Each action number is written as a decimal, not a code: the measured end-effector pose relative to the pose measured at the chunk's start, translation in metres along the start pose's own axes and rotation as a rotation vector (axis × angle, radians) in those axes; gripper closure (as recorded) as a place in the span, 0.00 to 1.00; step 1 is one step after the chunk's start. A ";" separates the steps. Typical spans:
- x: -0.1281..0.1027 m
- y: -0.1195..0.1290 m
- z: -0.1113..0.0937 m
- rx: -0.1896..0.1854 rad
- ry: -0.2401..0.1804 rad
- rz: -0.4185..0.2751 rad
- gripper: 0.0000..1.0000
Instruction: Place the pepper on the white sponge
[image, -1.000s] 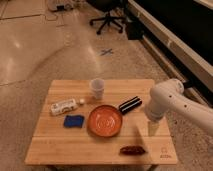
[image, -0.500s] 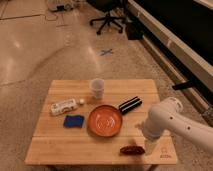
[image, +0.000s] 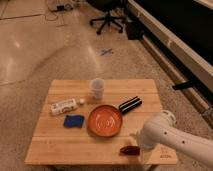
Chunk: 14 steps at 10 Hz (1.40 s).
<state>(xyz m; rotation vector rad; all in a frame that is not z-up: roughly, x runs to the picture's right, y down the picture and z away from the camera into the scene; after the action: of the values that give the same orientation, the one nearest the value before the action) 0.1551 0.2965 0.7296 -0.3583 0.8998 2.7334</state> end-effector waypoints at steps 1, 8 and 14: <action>0.001 0.000 0.004 -0.002 -0.004 -0.006 0.20; -0.002 -0.009 0.028 0.035 -0.041 -0.024 0.58; 0.003 -0.012 0.028 0.071 -0.030 -0.019 0.85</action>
<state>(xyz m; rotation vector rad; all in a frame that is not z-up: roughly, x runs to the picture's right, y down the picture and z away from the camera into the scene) 0.1516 0.3229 0.7440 -0.3102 0.9773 2.6738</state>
